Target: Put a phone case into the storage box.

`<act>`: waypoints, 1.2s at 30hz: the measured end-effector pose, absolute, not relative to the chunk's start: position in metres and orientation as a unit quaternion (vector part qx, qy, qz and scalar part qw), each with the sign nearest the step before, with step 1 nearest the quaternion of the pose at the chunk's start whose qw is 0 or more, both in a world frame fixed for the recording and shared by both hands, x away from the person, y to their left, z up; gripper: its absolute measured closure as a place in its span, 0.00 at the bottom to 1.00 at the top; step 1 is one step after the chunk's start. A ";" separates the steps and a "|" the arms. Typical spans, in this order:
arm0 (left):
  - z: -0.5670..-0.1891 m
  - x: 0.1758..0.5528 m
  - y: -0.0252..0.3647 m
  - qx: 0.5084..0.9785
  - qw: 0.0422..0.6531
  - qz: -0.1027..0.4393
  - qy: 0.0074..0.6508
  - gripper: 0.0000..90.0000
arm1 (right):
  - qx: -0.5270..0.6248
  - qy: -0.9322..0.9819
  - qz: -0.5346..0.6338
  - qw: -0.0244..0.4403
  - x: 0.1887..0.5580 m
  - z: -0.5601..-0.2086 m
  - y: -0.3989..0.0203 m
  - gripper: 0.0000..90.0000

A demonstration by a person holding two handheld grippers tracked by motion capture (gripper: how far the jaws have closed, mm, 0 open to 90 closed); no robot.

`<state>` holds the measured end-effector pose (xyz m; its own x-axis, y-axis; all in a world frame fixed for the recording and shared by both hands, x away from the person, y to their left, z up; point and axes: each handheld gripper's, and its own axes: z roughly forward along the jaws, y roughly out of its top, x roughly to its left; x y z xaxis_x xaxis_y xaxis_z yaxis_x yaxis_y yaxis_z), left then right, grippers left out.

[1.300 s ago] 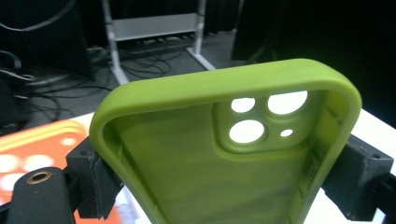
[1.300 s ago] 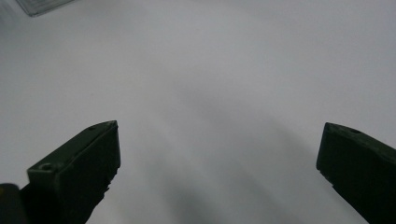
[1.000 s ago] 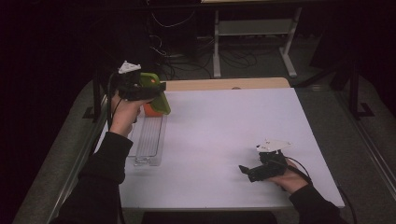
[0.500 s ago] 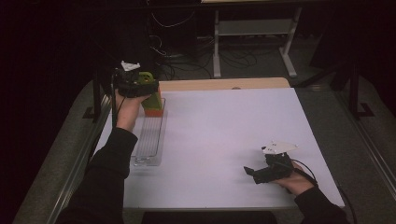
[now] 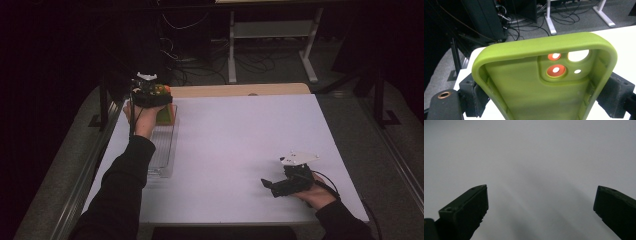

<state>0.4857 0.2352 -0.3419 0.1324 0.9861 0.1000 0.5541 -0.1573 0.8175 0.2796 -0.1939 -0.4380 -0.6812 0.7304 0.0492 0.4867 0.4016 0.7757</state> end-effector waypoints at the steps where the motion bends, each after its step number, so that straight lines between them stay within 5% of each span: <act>1: -0.343 0.487 0.236 0.683 0.316 0.339 0.565 0.13 | 0.370 0.824 0.403 0.150 0.279 -0.438 -0.194 0.00; 23: -0.374 0.496 0.235 0.686 0.293 0.341 0.572 0.12 | 0.365 0.827 0.400 0.149 0.279 -0.439 -0.192 0.00; 29: -0.377 0.499 0.237 0.685 0.303 0.329 0.575 0.00 | 0.365 0.827 0.400 0.148 0.279 -0.439 -0.192 0.00; 36: -0.372 0.496 0.240 0.685 0.322 0.329 0.564 0.00 | 0.366 0.827 0.400 0.148 0.278 -0.439 -0.192 0.00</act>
<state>0.4964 0.2401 -0.3718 0.1464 0.9854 0.0873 0.5609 -0.1553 0.8132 0.2784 -0.1918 -0.4388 -0.6878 0.7243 0.0487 0.4879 0.4115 0.7699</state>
